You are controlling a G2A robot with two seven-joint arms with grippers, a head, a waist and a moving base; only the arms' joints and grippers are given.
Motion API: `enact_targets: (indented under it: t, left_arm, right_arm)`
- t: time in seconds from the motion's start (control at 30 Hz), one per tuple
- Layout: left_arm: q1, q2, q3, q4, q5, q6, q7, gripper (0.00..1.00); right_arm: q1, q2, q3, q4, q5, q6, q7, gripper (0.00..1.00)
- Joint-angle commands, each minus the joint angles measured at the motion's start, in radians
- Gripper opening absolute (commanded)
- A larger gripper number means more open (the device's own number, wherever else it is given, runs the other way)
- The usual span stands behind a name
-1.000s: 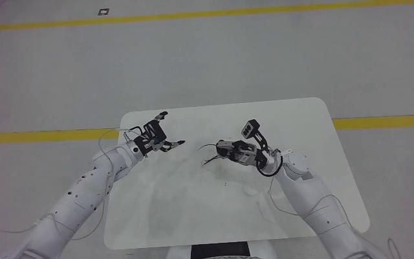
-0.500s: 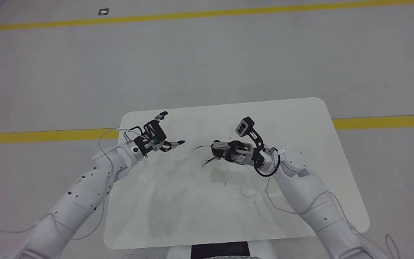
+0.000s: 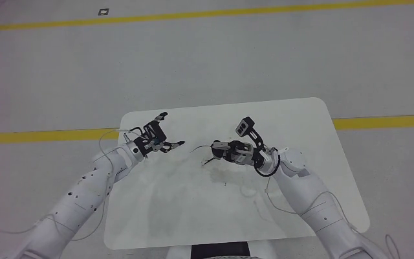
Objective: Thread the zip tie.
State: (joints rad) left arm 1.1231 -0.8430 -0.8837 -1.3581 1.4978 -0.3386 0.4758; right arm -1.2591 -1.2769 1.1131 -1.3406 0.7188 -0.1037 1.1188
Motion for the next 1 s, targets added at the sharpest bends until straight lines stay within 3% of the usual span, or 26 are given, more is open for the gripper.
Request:
enact_targets:
  t: [0.0,0.2,0.37,0.7,0.97]
  left_arm:
    - [0.003,0.003,-0.002,0.019,0.028,-0.001,0.056,1.00]
    - [-0.001,0.013,0.015,0.086,0.072,-0.001,0.241,1.00]
    - [-0.031,0.029,0.087,0.103,0.072,-0.001,0.369,1.00]
    - [-0.040,0.032,0.106,0.091,0.072,0.010,0.365,1.00]
    - [-0.090,0.062,0.205,0.101,0.072,0.017,0.441,1.00]
  right_arm:
    - [-0.008,-0.001,-0.004,-0.011,-0.008,0.004,-0.033,0.00]
    - [-0.017,0.000,-0.016,-0.032,-0.051,0.036,-0.125,0.00]
    - [-0.010,-0.003,-0.024,-0.011,-0.058,0.048,-0.179,0.00]
    - [-0.015,-0.004,-0.032,-0.020,-0.068,0.057,-0.214,0.00]
    - [0.002,-0.010,-0.044,0.005,-0.034,0.068,-0.240,0.00]
